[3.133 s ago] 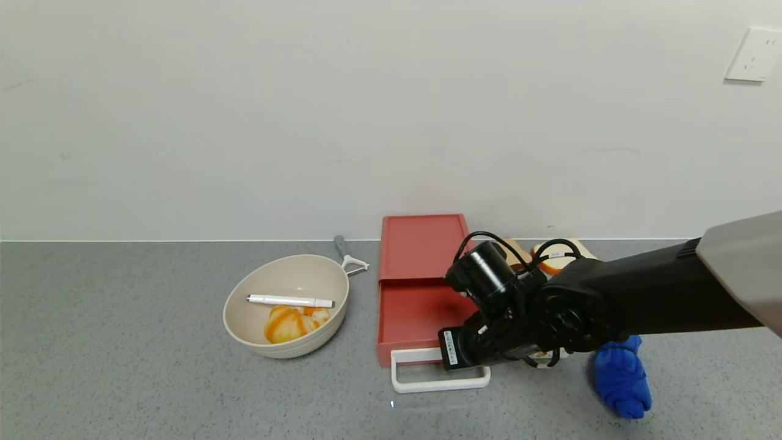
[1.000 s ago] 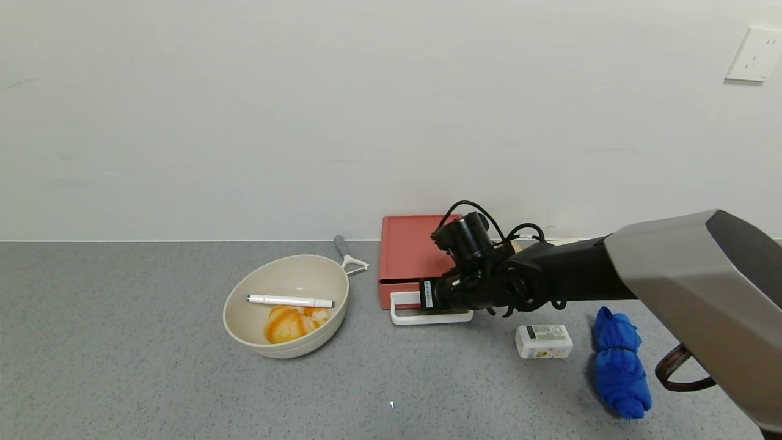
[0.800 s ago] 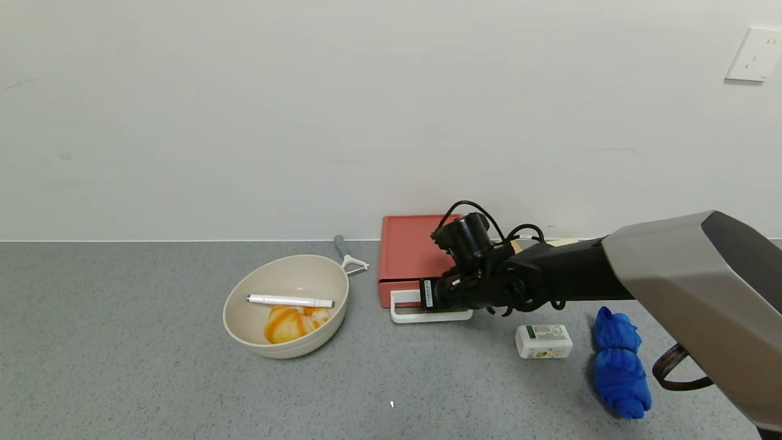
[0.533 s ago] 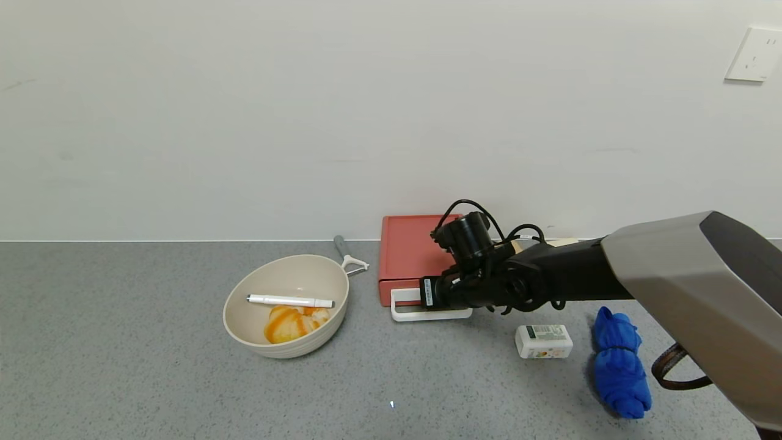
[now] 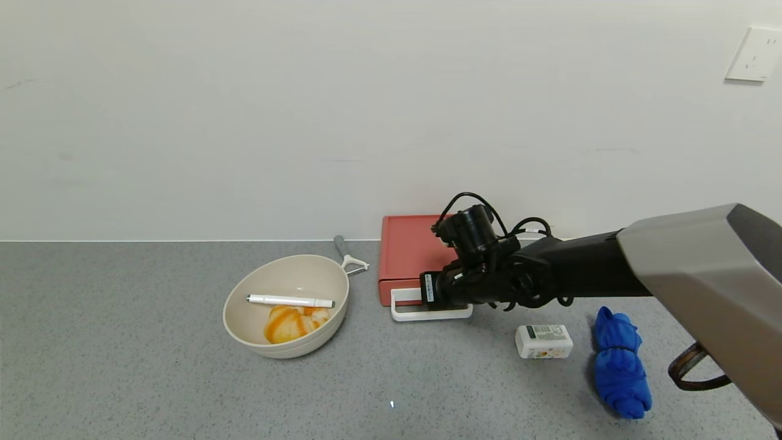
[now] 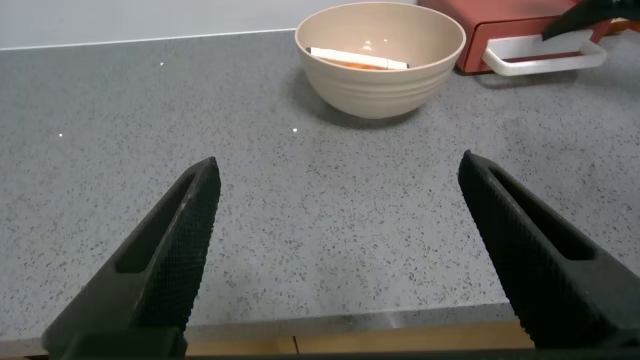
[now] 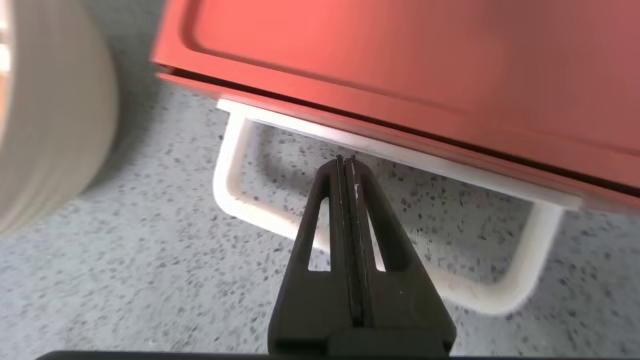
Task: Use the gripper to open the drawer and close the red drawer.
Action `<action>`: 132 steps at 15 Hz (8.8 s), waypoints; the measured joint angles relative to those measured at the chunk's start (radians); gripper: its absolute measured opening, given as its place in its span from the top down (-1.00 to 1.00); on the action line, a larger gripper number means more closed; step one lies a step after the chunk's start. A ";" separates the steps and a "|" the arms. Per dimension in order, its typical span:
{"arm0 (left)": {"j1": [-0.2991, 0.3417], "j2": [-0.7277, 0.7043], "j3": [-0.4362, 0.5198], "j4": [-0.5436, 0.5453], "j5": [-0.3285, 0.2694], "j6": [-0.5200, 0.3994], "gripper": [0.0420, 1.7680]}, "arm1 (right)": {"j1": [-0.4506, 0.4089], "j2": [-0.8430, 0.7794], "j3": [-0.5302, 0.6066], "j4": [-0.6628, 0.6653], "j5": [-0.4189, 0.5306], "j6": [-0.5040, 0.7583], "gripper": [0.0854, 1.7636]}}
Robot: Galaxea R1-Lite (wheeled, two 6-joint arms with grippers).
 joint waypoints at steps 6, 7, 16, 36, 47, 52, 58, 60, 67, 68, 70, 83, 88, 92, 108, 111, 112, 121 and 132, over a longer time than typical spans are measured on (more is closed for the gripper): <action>0.000 0.000 0.000 0.000 0.000 0.000 -0.94 | 0.004 -0.194 0.122 -0.001 0.006 -0.048 0.96; 0.000 0.000 0.000 0.000 0.000 0.000 -0.94 | -0.001 -0.236 0.156 -0.003 0.008 -0.067 0.96; 0.000 0.000 0.000 0.000 0.000 0.000 -0.94 | -0.040 -0.300 0.265 -0.006 0.023 -0.085 0.96; 0.000 0.000 0.000 0.000 0.000 0.000 -0.94 | -0.048 0.016 0.058 -0.061 0.016 -0.087 0.96; 0.000 0.000 0.000 0.000 0.000 0.000 -0.94 | -0.033 -0.017 0.075 -0.068 0.016 -0.089 0.96; 0.000 0.000 0.000 0.000 0.000 0.000 -0.94 | -0.030 -0.189 0.196 -0.069 0.018 -0.135 0.96; 0.000 0.000 0.000 0.000 0.000 0.000 -0.94 | -0.151 -0.474 0.418 -0.073 0.104 -0.277 0.96; 0.000 0.000 0.000 0.000 0.000 0.000 -0.94 | -0.209 -0.555 0.496 -0.074 0.124 -0.317 0.96; 0.000 0.000 0.000 0.000 0.000 0.000 -0.94 | -0.296 -0.707 0.676 -0.102 0.173 -0.382 0.22; 0.000 0.000 0.000 0.000 0.000 0.000 -0.94 | -0.297 -0.714 0.687 -0.122 0.173 -0.381 0.08; 0.000 0.000 0.000 0.000 0.000 0.000 -0.94 | -0.304 -0.722 0.711 -0.163 0.174 -0.379 -0.14; 0.000 0.000 0.000 0.000 0.000 0.000 -0.94 | -0.334 -0.862 0.846 -0.188 0.174 -0.373 -0.78; 0.000 0.000 0.000 0.000 0.000 0.000 -0.94 | -0.354 -1.034 0.938 -0.181 0.159 -0.374 -0.85; 0.000 0.000 0.000 0.000 0.000 0.000 -0.94 | -0.360 -1.218 0.981 -0.120 0.085 -0.377 -0.89; 0.000 0.000 0.000 0.000 0.000 0.000 -0.94 | -0.589 -1.956 0.837 0.533 0.020 -0.379 -0.92; 0.000 0.000 0.000 0.000 0.000 0.000 -0.94 | -0.605 -2.040 0.851 0.604 0.024 -0.379 -0.92; 0.000 0.000 0.000 0.000 0.000 0.000 -0.94 | -0.607 -2.069 0.867 0.608 0.025 -0.379 -0.92; 0.000 0.000 0.000 0.000 0.000 0.000 -0.94 | -0.611 -2.285 1.142 0.431 0.016 -0.397 -0.92; 0.000 0.000 0.000 0.000 0.000 0.000 -0.94 | -0.611 -2.312 1.620 -0.046 -0.040 -0.428 -0.92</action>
